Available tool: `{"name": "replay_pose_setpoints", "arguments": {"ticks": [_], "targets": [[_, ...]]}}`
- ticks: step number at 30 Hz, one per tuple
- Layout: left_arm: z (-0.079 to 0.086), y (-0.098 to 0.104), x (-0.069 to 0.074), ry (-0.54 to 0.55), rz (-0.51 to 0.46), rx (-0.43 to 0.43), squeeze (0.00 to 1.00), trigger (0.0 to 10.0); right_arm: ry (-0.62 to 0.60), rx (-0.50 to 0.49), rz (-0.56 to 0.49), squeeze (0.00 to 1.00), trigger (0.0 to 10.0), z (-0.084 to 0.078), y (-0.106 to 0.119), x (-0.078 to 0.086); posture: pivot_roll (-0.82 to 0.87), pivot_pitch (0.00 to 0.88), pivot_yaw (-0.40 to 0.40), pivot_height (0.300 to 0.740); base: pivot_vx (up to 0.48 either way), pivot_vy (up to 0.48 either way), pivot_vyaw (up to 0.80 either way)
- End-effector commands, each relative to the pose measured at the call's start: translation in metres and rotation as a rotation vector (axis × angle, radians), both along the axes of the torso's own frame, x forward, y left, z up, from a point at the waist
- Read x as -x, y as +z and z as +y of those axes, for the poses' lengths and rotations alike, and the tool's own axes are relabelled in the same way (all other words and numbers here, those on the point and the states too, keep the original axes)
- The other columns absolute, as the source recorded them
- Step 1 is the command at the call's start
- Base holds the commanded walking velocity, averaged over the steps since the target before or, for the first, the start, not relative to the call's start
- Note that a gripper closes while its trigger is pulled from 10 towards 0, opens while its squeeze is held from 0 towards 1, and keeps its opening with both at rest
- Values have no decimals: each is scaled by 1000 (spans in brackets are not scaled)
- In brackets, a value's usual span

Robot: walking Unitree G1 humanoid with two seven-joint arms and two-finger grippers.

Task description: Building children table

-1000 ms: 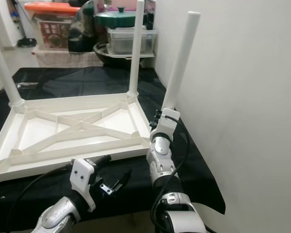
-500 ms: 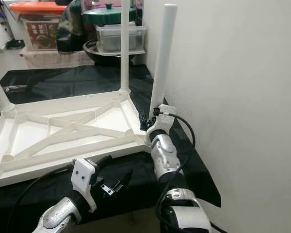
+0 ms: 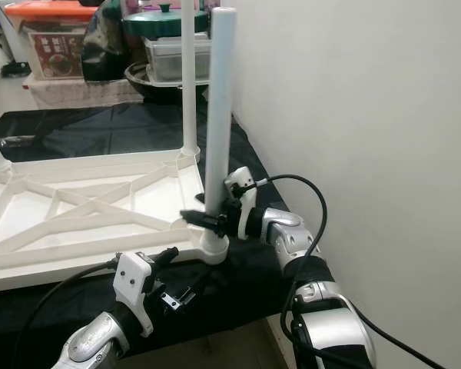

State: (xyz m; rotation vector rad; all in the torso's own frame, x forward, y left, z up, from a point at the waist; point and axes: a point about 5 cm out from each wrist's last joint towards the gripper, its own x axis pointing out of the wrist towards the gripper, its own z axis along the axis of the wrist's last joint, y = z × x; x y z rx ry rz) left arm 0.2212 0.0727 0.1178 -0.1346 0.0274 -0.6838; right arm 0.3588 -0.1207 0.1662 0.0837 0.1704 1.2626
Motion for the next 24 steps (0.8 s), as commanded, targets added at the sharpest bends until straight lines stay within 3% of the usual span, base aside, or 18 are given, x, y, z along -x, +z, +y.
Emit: {"name": "replay_pose_setpoints", "arguments": {"ticks": [1,4,5,9,10,12,13,14,16,17,18,19,20,21,22,24], "targets": [[0,-3,-1,6,7,-12,0,10000,106,16,-4,0,10000,7,7,1,71,0,-57,740,0,0,0],[0,-2,-1,9,6,-11,0,10000,186,50,-6,0,10000,10,9,2,75,0,-57,740,0,0,0],[1,-2,0,12,6,-11,0,10000,204,89,-14,0,1922,14,6,3,73,0,-54,740,0,0,0],[1,-2,0,14,6,-11,0,10000,213,116,-21,0,1922,17,3,3,73,0,-53,740,0,0,0],[2,-3,0,16,8,-12,0,10000,238,143,-24,0,0,22,-1,6,75,0,-51,740,0,0,0],[2,-3,-1,18,9,-12,0,10000,239,157,-21,0,0,25,-6,8,76,0,-50,740,0,0,0],[2,-3,-1,17,9,-12,0,10000,203,165,-34,0,0,27,-10,8,74,0,-46,740,0,0,0],[2,-3,0,15,10,-13,0,10000,94,164,-61,0,0,27,-12,3,71,0,-45,740,0,0,0],[2,-3,0,15,10,-13,0,10000,94,164,-61,0,0,27,-12,3,71,0,-45,740,0,0,0],[2,-3,0,13,10,-13,0,10000,17,161,-78,0,0,27,-13,-1,71,0,-45,740,0,0,0],[2,-3,0,10,12,-13,0,10000,-151,139,-83,0,0,24,-12,-10,64,0,-41,740,0,0,0],[2,-3,0,10,12,-13,0,10000,-151,139,-83,0,0,24,-12,-10,64,0,-41,740,0,0,0],[2,-3,0,7,13,-12,0,10000,-383,112,-48,0,0,16,-13,-20,64,0,-41,740,0,0,0],[2,-3,0,7,13,-12,0,10000,-383,112,-48,0,0,16,-13,-20,64,0,-41,740,0,0,0],[2,-3,0,4,16,-12,0,10000,-638,95,-18,0,0,5,-15,-29,62,0,-36,740,0,0,0],[2,-3,0,4,16,-12,0,10000,-638,95,-18,0,0,5,-15,-29,62,0,-36,740,0,0,0]]}}
